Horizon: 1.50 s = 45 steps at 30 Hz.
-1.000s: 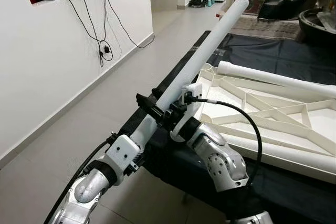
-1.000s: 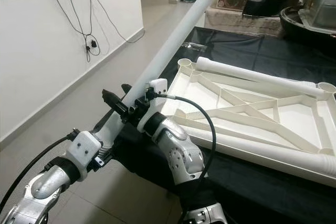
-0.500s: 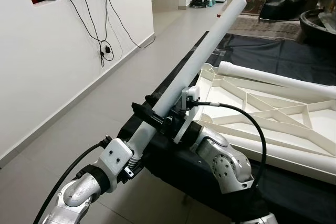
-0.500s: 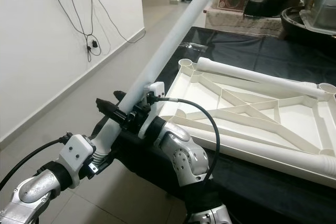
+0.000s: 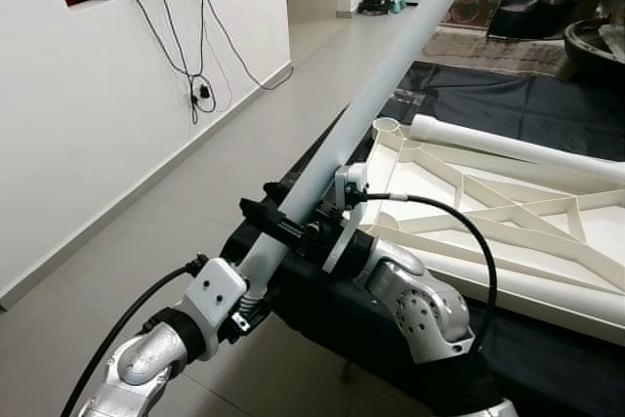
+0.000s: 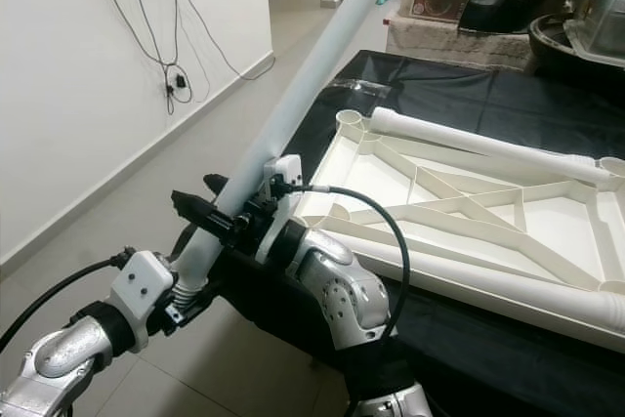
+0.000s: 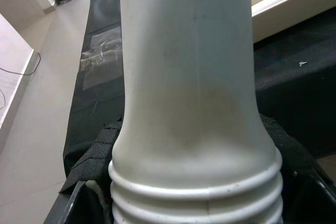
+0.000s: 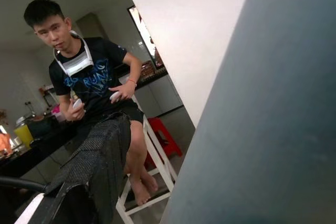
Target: Building children table
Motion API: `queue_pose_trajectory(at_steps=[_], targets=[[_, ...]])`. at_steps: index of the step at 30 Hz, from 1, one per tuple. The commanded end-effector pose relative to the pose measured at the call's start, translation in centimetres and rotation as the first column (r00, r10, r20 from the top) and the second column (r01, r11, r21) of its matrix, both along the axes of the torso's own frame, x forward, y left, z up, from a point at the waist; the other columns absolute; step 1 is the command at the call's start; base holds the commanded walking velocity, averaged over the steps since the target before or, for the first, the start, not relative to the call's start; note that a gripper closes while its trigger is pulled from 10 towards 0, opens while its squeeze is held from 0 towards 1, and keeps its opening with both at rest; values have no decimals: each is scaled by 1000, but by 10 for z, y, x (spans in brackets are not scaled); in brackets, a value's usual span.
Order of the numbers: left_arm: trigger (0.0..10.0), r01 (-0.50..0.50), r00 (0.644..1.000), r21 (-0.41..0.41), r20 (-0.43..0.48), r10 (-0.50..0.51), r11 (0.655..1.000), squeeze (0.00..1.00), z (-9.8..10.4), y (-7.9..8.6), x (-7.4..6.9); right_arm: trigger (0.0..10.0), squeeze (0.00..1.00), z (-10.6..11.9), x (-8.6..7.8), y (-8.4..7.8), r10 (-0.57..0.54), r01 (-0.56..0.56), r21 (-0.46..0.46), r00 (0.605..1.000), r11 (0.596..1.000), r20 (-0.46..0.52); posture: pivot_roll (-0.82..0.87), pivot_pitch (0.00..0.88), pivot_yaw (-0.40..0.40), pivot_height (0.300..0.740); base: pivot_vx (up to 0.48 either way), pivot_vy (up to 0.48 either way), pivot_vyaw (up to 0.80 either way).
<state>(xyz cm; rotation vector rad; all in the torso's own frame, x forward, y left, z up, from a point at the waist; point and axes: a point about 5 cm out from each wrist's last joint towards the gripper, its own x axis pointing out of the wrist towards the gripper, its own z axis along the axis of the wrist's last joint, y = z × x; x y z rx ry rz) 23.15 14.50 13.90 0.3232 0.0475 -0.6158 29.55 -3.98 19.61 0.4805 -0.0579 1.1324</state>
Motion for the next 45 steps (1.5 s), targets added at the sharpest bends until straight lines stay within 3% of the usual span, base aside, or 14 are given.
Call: queue_pose_trajectory(at_steps=[1, 13, 14, 15, 17, 18, 20, 21, 36, 37, 45], targets=[[10000, 41, 999, 15, -12, -40, 999, 0, -1, -5, -4, 10000, 0, 4, -6, 9, 61, -61, 22, 998, 998, 8, 46, 48, 34, 740, 0, 0, 0], [10000, 51, 998, 17, -21, -51, 999, 0, -3, -6, -4, 10000, 0, 6, -12, 12, 101, -101, 24, 995, 995, 11, 42, 55, 37, 740, 0, 0, 0], [10000, 53, 998, 17, -22, -53, 998, 0, -3, -6, -4, 8745, 0, 6, -12, 13, 105, -105, 24, 994, 994, 11, 42, 55, 37, 740, 0, 0, 0], [10000, 54, 998, 18, -23, -54, 998, 0, -3, -6, -4, 4588, 0, 6, -13, 13, 109, -109, 24, 994, 994, 12, 42, 55, 37, 740, 0, 0, 0], [10000, 55, 998, 18, -24, -54, 998, 0, -4, -6, -4, 4588, 0, 6, -14, 13, 112, -112, 24, 994, 993, 13, 42, 55, 37, 740, 0, 0, 0], [10000, 55, 998, 18, -24, -54, 998, 0, -4, -6, -4, 1804, 0, 6, -14, 14, 113, -113, 25, 994, 993, 13, 40, 55, 38, 740, 0, 0, 0], [10000, 55, 998, 17, -23, -54, 998, 0, -4, -6, -3, 1804, 0, 6, -14, 14, 113, -114, 27, 993, 993, 12, 40, 55, 38, 740, 0, 0, 0], [10000, 54, 998, 17, -22, -54, 998, 0, -3, -6, -3, 0, 0, 6, -14, 14, 113, -113, 28, 994, 993, 12, 40, 55, 38, 740, 0, 0, 0], [10000, 26, 999, 8, -42, -26, 1000, 0, -5, -6, -1, 0, 0, 7, -14, 14, 102, -102, 33, 995, 994, 13, 39, 53, 38, 740, 0, 0, 0], [10000, 19, 998, -10, -56, -19, 1000, 1000, -6, -5, -1, 0, 0, 8, -13, 13, 96, -96, 38, 995, 995, 14, 39, 53, 38, 740, 0, 0, 0], [10000, 20, 996, -26, -81, -22, 999, 1000, -10, -2, -4, 0, 0, 14, -5, 6, 55, -56, 57, 998, 997, 27, 36, 44, 42, 740, 0, 0, 0]])
